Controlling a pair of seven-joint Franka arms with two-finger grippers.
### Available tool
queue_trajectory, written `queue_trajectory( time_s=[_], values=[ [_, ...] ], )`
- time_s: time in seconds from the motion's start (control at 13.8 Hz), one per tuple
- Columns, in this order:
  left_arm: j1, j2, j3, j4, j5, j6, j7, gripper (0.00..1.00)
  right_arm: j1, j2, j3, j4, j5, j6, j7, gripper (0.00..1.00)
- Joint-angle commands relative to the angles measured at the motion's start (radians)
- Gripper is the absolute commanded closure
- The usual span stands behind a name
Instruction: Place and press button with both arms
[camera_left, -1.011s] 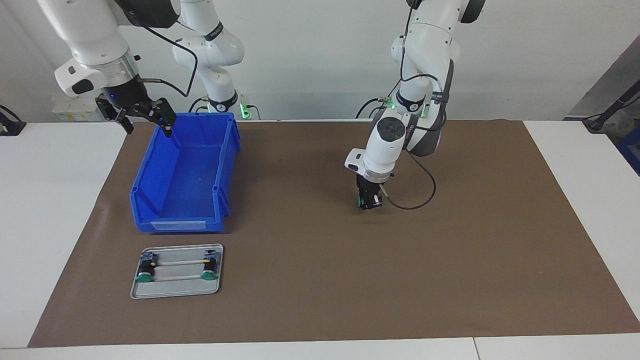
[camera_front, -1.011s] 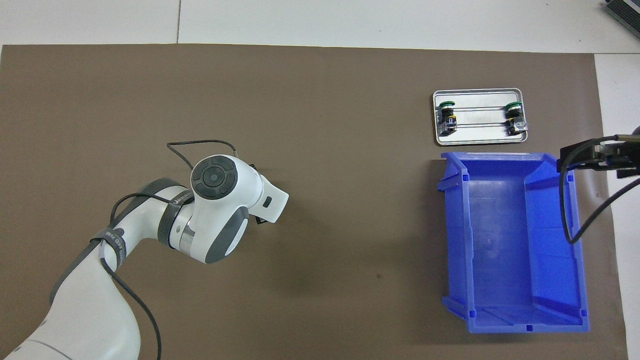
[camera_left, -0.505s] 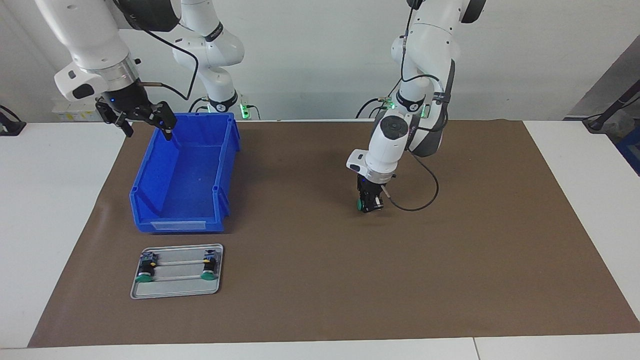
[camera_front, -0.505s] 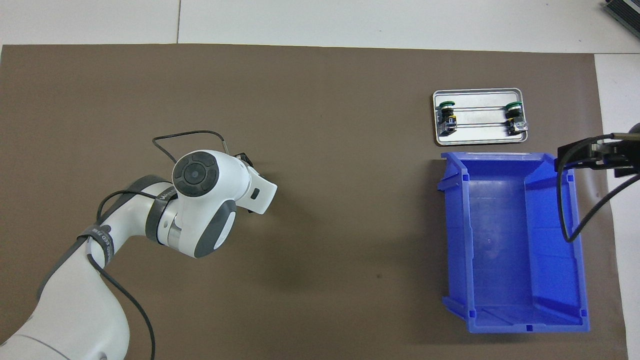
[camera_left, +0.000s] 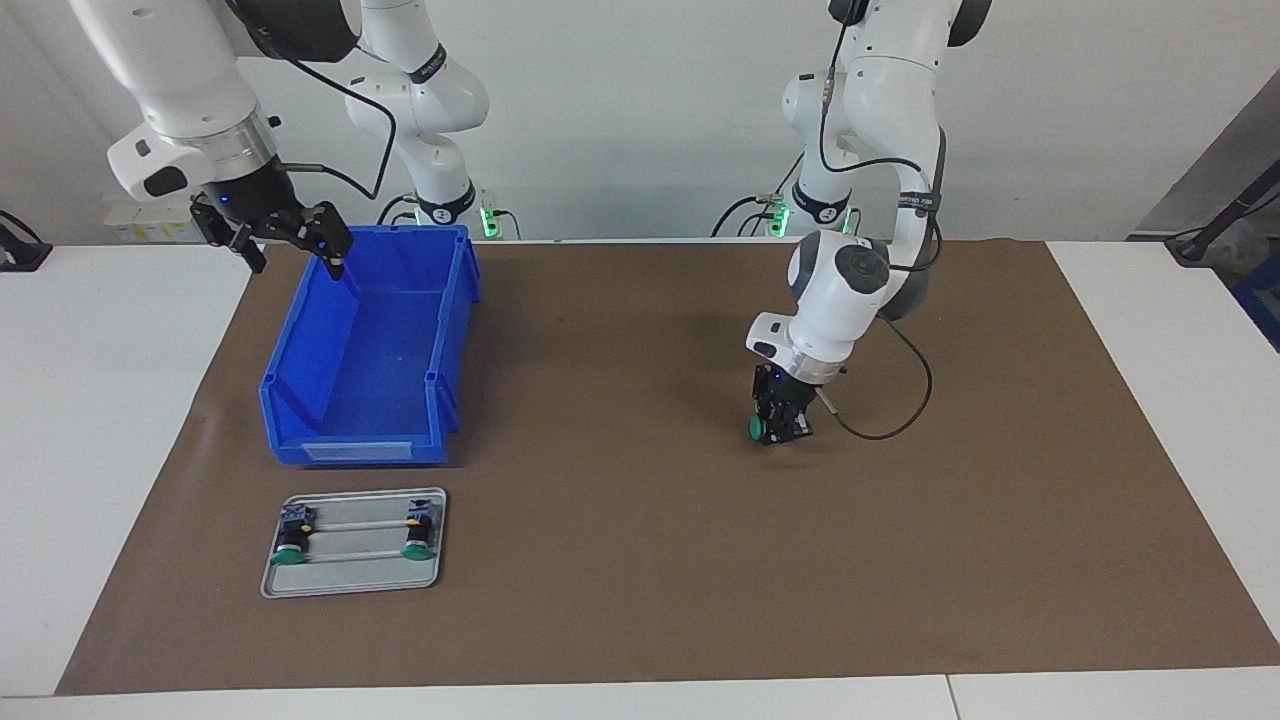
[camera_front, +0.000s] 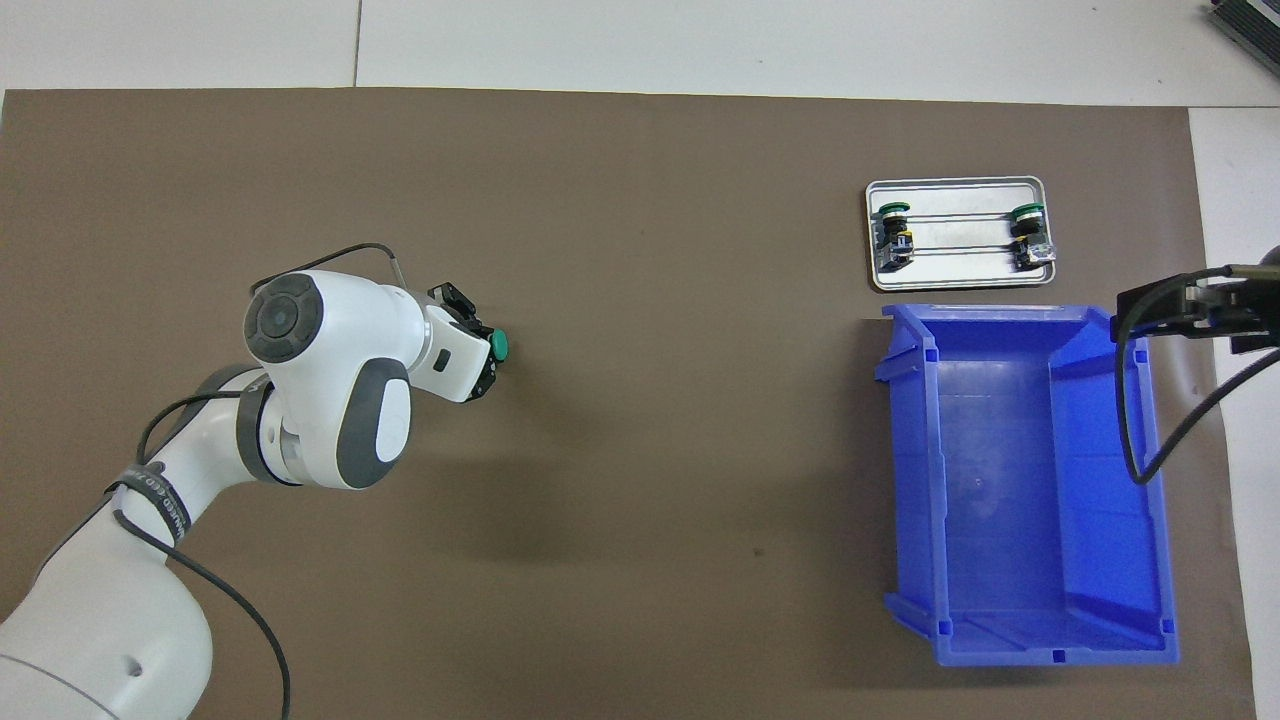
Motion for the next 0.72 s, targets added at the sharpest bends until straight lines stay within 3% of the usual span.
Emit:
queue_trajectory(
  time_s=[0.0,0.14,0.65],
  values=[
    [0.082,-0.011,-0.017,0.001,-0.269,-0.042,0.268,0.95,0.003,0.0,0.005,0.014,0.0,-0.02,-0.016,0.0],
    [0.137,-0.026,-0.017,0.004,-0.452,-0.117,0.444,0.94,0.002,0.0,0.005,0.014,0.0,-0.02,-0.016,0.0],
    [0.291,-0.057,-0.014,-0.077,-0.854,-0.364,0.799,0.96,0.002,0.0,0.005,0.014,0.0,-0.02,-0.016,0.0]
  ],
)
